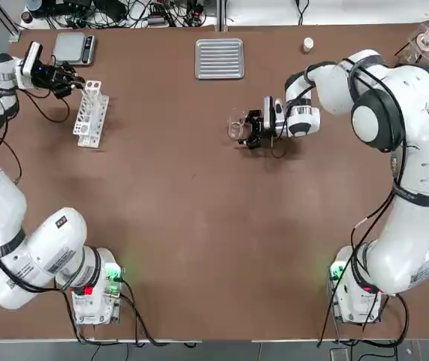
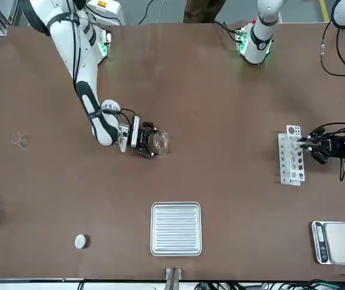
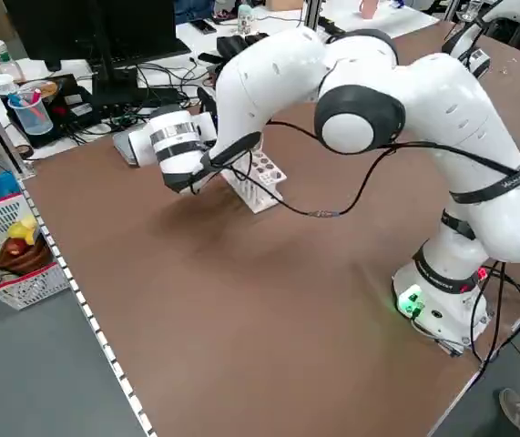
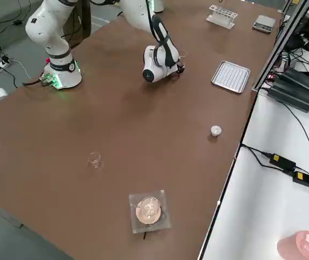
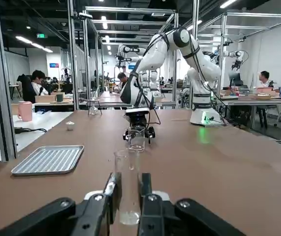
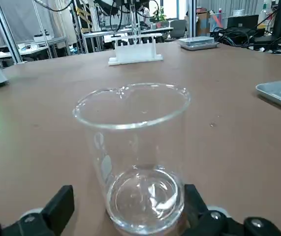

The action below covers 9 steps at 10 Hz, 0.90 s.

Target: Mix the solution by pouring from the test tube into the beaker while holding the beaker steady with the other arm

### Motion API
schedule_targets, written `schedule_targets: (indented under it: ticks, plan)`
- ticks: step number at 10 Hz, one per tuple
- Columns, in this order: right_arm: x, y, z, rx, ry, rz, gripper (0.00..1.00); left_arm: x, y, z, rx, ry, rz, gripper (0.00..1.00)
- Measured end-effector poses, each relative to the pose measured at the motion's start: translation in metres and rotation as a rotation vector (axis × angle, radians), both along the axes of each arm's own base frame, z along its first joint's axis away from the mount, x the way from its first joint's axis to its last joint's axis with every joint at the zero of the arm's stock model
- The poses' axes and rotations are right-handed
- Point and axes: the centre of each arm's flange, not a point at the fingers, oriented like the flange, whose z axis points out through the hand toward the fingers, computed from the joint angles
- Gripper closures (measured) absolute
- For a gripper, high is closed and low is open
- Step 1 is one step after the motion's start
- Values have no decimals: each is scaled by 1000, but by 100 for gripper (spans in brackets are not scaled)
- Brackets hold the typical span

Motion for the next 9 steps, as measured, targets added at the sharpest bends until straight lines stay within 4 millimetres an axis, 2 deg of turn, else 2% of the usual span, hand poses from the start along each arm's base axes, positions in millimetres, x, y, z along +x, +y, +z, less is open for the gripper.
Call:
schedule_targets:
  ticks: [4, 7, 9]
  plan:
    - [-1, 1, 0, 3, 1, 3, 1, 1, -1, 8, 0, -7, -9, 78]
    - [-1, 2, 0, 3, 1, 3, 7, 5, -2, 27, 12, -18, -6, 78]
    - [-1, 2, 0, 3, 1, 4, 23, 9, -5, 37, 24, -38, -2, 78]
